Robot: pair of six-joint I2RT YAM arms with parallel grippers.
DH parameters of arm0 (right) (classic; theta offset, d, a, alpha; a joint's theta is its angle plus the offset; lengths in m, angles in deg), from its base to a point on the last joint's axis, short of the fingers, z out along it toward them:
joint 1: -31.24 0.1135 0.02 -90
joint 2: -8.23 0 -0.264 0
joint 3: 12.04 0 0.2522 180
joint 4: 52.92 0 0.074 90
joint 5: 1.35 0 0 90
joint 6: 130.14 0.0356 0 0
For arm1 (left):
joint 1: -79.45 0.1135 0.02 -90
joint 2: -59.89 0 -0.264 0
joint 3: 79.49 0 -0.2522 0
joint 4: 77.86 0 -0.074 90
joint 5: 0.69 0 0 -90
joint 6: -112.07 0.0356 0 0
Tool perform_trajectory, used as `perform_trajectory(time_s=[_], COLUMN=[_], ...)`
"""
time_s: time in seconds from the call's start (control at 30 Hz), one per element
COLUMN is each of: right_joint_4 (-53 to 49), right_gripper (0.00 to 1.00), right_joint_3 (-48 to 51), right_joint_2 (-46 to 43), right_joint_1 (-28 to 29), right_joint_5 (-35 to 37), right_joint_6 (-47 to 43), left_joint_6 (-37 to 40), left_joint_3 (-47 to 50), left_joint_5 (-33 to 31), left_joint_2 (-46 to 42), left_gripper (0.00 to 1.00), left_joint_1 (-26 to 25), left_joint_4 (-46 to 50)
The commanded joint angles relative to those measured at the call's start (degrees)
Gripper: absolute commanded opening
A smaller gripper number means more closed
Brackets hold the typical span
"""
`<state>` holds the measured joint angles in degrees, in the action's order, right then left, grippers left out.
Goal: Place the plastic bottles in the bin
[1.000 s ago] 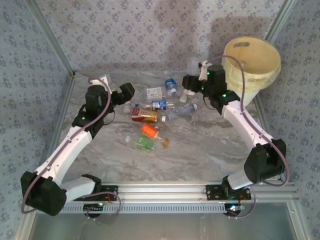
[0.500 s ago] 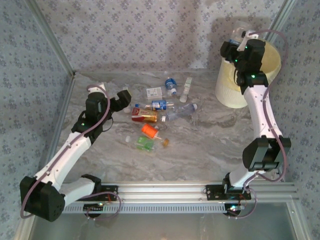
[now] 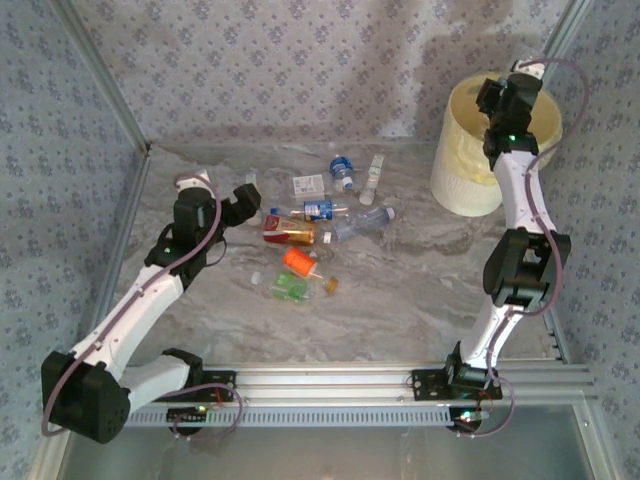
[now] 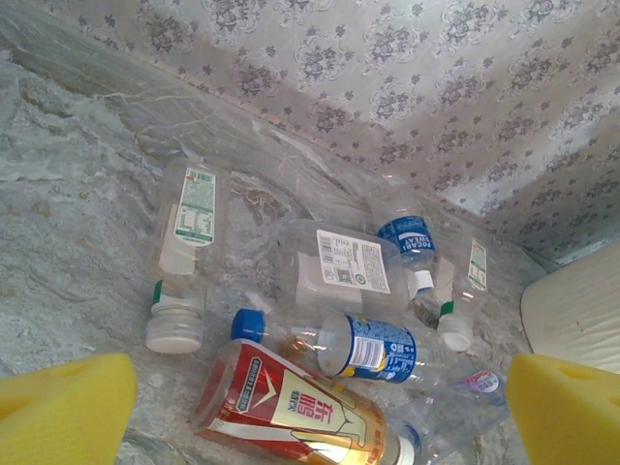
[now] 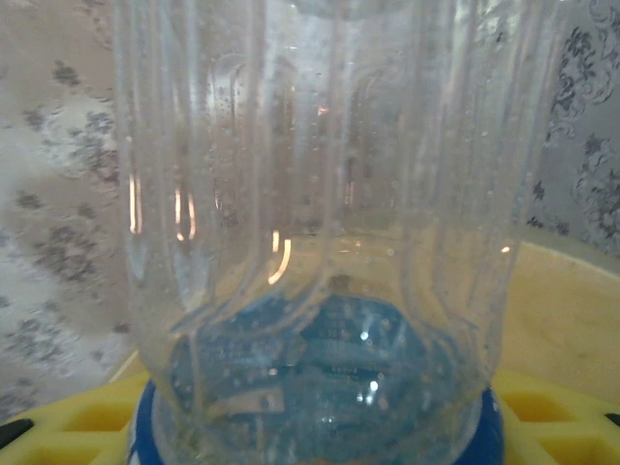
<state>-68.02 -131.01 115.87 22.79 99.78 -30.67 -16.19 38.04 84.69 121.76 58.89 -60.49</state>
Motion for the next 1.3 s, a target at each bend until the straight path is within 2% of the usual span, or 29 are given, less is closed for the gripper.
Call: perform_trajectory(time_s=[0.0,0.17,0.23,0.43,0.57,0.77,0.9,1.27], right_joint_4=[-0.2,-1.9,-4.1,-7.2,-7.2,-4.2,1.1,10.2], right_gripper=[0.55,0.56,0.59,0.87,1.00,1.00,1.00,1.00], right_joint_3=[-4.5,-9.3,-12.0,-14.0,-13.2,-5.6,5.5,34.2], right_joint_2=[3.1,8.3,10.2,10.1,7.6,-1.5,-11.3,-33.0], right_joint_1=[-1.0,-1.5,-1.5,-0.5,0.7,2.6,4.8,11.5], right_joint_5=[4.9,8.9,11.5,15.0,17.2,16.0,9.1,-17.1], right_joint_6=[-3.1,-4.4,-4.4,-6.0,-8.9,-8.6,-7.6,0.3], left_joint_6=[-1.7,-3.5,-5.5,-10.5,-15.2,-24.1,-29.9,-46.8], left_joint_3=[0.5,-0.4,-0.7,-1.8,-3.1,-4.5,-2.6,1.3], left_joint_5=[-1.2,-2.6,-3.6,-7.1,-7.1,-3.9,-0.4,1.7], left_joint_2=[0.5,2.2,2.8,4.6,6.7,9.9,9.8,11.2], left_gripper=[0.98,0.98,0.98,0.98,0.98,0.98,0.98,0.98], left_joint_1=[0.5,0.5,0.5,0.6,0.7,0.5,-0.4,-7.3], left_joint_4=[0.0,3.5,5.5,12.8,18.3,26.8,27.2,30.7])
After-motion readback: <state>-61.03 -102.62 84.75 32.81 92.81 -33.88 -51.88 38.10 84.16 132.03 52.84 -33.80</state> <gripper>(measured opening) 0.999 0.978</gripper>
